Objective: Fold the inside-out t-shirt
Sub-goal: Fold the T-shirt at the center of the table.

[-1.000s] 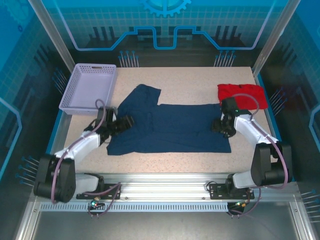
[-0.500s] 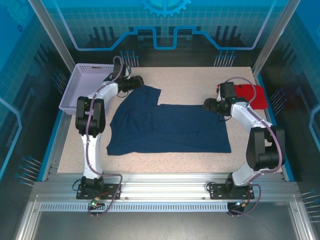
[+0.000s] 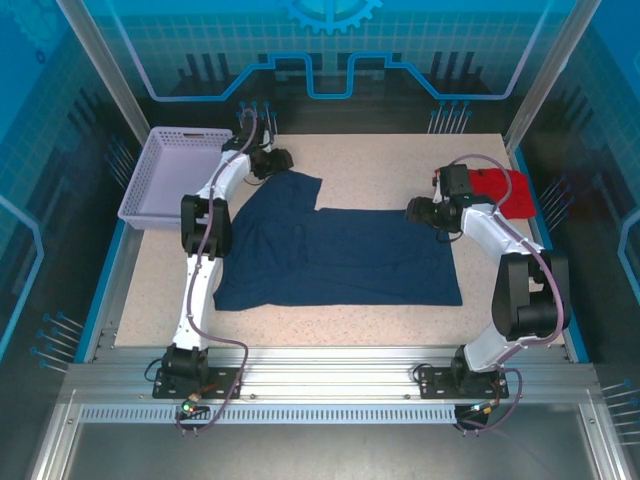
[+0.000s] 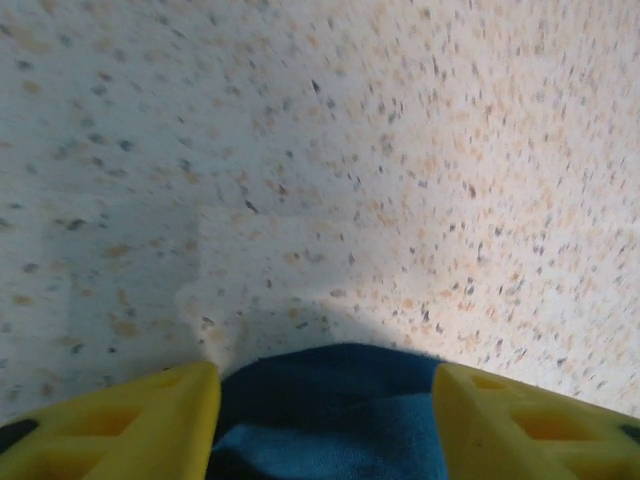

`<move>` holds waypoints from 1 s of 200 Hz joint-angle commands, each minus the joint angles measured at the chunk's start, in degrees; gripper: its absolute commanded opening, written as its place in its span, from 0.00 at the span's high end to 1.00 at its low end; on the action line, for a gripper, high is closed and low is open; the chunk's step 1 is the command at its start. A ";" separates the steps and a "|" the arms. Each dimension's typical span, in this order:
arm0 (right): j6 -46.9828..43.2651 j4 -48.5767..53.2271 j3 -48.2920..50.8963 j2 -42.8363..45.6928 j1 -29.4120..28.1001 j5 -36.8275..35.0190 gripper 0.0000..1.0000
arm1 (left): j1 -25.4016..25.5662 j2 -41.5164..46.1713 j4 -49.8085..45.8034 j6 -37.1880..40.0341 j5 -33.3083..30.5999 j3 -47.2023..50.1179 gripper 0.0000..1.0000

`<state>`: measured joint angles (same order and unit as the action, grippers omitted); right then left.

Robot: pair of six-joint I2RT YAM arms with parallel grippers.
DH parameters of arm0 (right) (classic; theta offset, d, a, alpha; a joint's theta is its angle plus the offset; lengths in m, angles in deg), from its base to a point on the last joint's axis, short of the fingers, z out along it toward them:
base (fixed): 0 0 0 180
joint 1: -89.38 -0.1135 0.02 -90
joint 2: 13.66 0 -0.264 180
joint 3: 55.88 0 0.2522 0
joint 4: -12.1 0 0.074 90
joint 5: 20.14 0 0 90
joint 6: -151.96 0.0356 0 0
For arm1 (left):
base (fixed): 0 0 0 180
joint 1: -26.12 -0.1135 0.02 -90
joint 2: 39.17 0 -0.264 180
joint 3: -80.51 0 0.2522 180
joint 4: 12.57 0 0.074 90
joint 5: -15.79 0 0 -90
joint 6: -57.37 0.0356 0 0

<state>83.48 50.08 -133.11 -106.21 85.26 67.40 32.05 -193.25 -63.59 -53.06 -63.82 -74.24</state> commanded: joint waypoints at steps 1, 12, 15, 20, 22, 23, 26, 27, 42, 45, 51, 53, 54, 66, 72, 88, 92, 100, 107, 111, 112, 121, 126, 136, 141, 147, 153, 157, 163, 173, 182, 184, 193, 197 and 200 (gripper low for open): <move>-0.62 0.90 -0.99 -1.72 -0.28 0.97 0.21 | 0.82 -2.77 -4.11 1.34 1.74 -1.85 0.48; -0.60 1.15 -1.77 -2.54 -0.27 0.88 0.21 | 0.83 -3.17 -4.25 1.31 2.17 -2.31 0.54; -0.60 1.25 -2.02 -2.79 -0.20 0.84 0.21 | 0.83 -3.31 -4.35 1.35 2.26 -2.44 0.55; -0.52 1.47 -2.53 -3.20 -0.09 0.64 0.21 | 0.90 -3.46 -4.47 1.39 2.36 -2.58 0.58; -0.45 1.49 -2.76 -3.41 -0.05 0.62 0.21 | 0.85 -3.49 -4.49 1.43 2.40 -2.61 0.59; -0.44 1.55 -2.87 -3.50 -0.08 0.53 0.21 | 0.89 -3.50 -4.49 1.44 2.37 -2.58 0.60; -0.44 1.66 -3.24 -3.82 0.03 0.46 0.21 | 0.92 -3.51 -4.42 1.37 2.32 -2.59 0.61; -0.43 1.72 -3.38 -3.88 0.01 0.40 0.21 | 0.88 -3.51 -4.45 1.41 2.29 -2.56 0.62; 0.17 2.62 -5.48 -6.19 0.27 -1.09 0.22 | 0.84 -3.60 -4.10 1.52 1.56 -2.61 0.68; 0.27 2.91 -6.10 -6.83 0.33 -1.59 0.22 | 0.83 -3.60 -3.99 1.52 1.48 -2.63 0.69; 0.33 3.63 -7.47 -8.18 0.29 -2.65 0.22 | 0.83 -3.59 -3.85 1.55 1.34 -2.68 0.72; 0.40 3.94 -7.93 -8.68 0.33 -3.12 0.23 | 0.83 -3.59 -3.81 1.58 1.24 -2.75 0.72; 0.47 4.09 -8.14 -8.91 0.33 -3.32 0.23 | 0.79 -3.55 -3.75 1.55 1.22 -2.82 0.73; 0.39 5.99 -11.41 -12.16 0.27 -5.85 0.24 | 0.62 -3.51 -3.54 1.54 0.86 -2.95 0.78; 0.24 6.78 -13.09 -13.75 0.33 -6.89 0.25 | 0.49 -3.51 -3.46 1.36 1.06 -3.08 0.79; -0.22 8.55 -17.27 -17.85 0.33 -8.43 0.27 | 0.22 -3.26 -3.45 1.48 1.10 -3.20 0.81; -0.45 9.06 -18.25 -18.94 0.34 -8.54 0.27 | 0.16 -3.15 -3.57 1.53 1.11 -3.16 0.82; -0.60 10.25 -20.70 -20.95 0.35 -8.88 0.28 | 0.09 -2.94 -3.53 1.74 1.22 -3.07 0.84; -0.89 11.35 -22.39 -22.68 0.37 -9.34 0.28 | 0.00 -2.85 -3.47 1.79 1.21 -3.15 0.86; -1.07 12.02 -23.41 -23.51 0.44 -9.62 0.29 | -0.04 -2.80 -3.42 1.79 1.18 -3.16 0.88; -1.14 12.18 -23.65 -23.75 0.48 -9.69 0.29 | -0.09 -2.80 -3.39 1.79 1.20 -3.16 0.88; -1.43 13.78 -25.81 -25.67 0.54 -10.34 0.30 | -0.32 -2.73 -3.32 1.68 1.11 -3.16 0.93; -1.55 14.49 -26.81 -26.67 0.64 -10.39 0.30 | -0.50 -2.72 -3.25 1.61 1.34 -3.15 0.95; -1.57 15.43 -28.12 -28.02 0.92 -9.95 0.30 | -0.89 -2.56 -3.26 1.29 1.42 -3.15 0.99; -1.50 15.79 -28.65 -28.55 1.10 -9.63 0.30 | -1.07 -2.35 -3.33 1.26 1.34 -3.09 1.00; -1.41 16.38 -29.35 -29.17 1.31 -9.14 0.31 | -1.39 -2.16 -3.48 1.18 1.02 -2.99 1.00; -1.40 16.78 -29.84 -29.66 1.43 -8.83 0.31 | -1.68 -1.80 -3.37 1.13 0.87 -2.70 1.00; -1.31 17.06 -30.15 -29.97 1.58 -8.64 0.31 | -1.91 -1.51 -3.24 1.13 0.83 -2.44 1.00; -1.33 17.34 -30.61 -30.34 1.77 -8.56 0.31 | -2.25 -1.13 -3.01 1.00 0.82 -2.05 1.00; -1.31 17.81 -31.55 -31.11 2.17 -7.65 0.31 | -2.66 -0.72 -2.77 1.00 0.85 -1.63 1.00; -1.13 18.80 -32.72 -32.03 2.45 -7.62 0.31 | -3.09 -0.41 -2.97 0.91 0.71 -1.53 1.00; -1.08 18.87 -32.94 -32.17 2.49 -7.60 0.31 | -3.22 -0.38 -3.03 0.91 0.69 -1.52 1.00; -0.90 19.80 -33.96 -33.15 2.77 -7.33 0.31 | -3.55 -0.14 -2.87 0.73 0.77 -1.24 1.00; -0.91 20.24 -34.42 -33.58 2.85 -7.08 0.31 | -3.71 0.03 -2.58 0.46 1.02 -0.81 1.00; -0.80 20.54 -34.71 -33.88 2.89 -7.02 0.31 | -3.81 0.15 -2.32 0.31 1.27 -0.56 1.00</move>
<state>82.67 66.06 -164.23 -137.33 87.12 59.38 29.80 -194.86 -64.86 -52.01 -62.77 -75.97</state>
